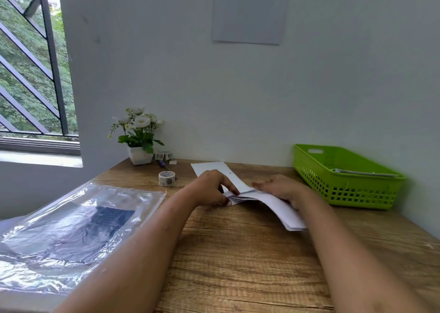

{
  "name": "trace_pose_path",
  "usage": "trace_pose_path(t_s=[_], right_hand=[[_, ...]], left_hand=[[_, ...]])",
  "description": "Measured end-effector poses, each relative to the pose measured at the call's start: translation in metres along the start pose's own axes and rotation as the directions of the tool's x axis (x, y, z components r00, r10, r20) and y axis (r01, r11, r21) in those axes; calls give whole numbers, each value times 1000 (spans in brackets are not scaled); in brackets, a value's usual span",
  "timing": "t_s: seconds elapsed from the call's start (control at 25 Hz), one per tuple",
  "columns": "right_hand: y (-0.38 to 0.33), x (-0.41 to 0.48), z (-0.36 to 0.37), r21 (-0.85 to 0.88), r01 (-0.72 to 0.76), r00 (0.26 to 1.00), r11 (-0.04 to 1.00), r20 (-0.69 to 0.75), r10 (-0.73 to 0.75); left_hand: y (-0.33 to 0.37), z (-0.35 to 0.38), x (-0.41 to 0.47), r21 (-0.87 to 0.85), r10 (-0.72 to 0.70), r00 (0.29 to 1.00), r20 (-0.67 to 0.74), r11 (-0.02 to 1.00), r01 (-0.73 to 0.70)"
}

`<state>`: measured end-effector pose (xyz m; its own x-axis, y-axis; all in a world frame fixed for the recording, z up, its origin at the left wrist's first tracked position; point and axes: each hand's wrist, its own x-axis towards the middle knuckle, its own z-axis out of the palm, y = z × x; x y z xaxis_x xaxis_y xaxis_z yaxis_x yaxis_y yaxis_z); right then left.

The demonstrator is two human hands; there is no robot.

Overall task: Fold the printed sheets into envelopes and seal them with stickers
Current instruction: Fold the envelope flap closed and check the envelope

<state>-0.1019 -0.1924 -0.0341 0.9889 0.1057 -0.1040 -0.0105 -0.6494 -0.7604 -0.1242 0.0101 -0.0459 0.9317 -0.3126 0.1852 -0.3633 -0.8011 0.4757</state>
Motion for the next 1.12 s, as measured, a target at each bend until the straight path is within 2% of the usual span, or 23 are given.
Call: trace_pose_path(t_s=[0.08,0.12,0.16,0.24,0.36,0.48,0.56,0.72,0.84,0.92,1.0,1.04,1.12], right_hand=[[-10,4,13,-85,11,994,996,-111,-20],[-13,5,16,-84,3,994,996,-107,-12],[-15,3,14,-35,-13,999,999,-53,11],[-14,-7,0,119,-90,984,989,162,70],[-1,-17,-24,157,-162,879,974,472,70],[3,-17,-32,151,-175,810,973,584,55],[2,-15,-31,159,-141,829,977,558,29],[-3,-10,-17,119,-4,928,993,369,-41],[-2,2,2,46,140,985,989,95,-144],[-4,5,13,-63,234,971,970,-35,-237],[-9,1,15,-178,265,962,948,-24,-273],[-12,-2,11,-176,250,968,952,31,-249],[-17,-12,-2,-124,159,962,979,244,-125]], left_hand=[[0,0,0,1,-1,1000,4,1000,1],[-1,0,1,2,-1,1000,4,1000,1],[-1,0,1,4,-3,1000,5,1000,3],[-1,1,2,5,-12,1000,11,1000,12],[-3,1,2,-14,-41,999,15,999,41],[-2,0,1,-30,-62,998,22,998,63],[-3,-1,2,-56,-72,997,26,996,73],[-2,-5,-2,-139,-116,992,55,983,123],[1,-8,-5,-198,-146,987,73,967,158],[1,-8,-6,-183,-143,986,91,970,158],[1,-8,-6,-159,-131,987,89,977,144],[1,-8,-5,-163,-127,989,77,977,139],[0,-8,-5,-184,-117,992,40,975,123]])
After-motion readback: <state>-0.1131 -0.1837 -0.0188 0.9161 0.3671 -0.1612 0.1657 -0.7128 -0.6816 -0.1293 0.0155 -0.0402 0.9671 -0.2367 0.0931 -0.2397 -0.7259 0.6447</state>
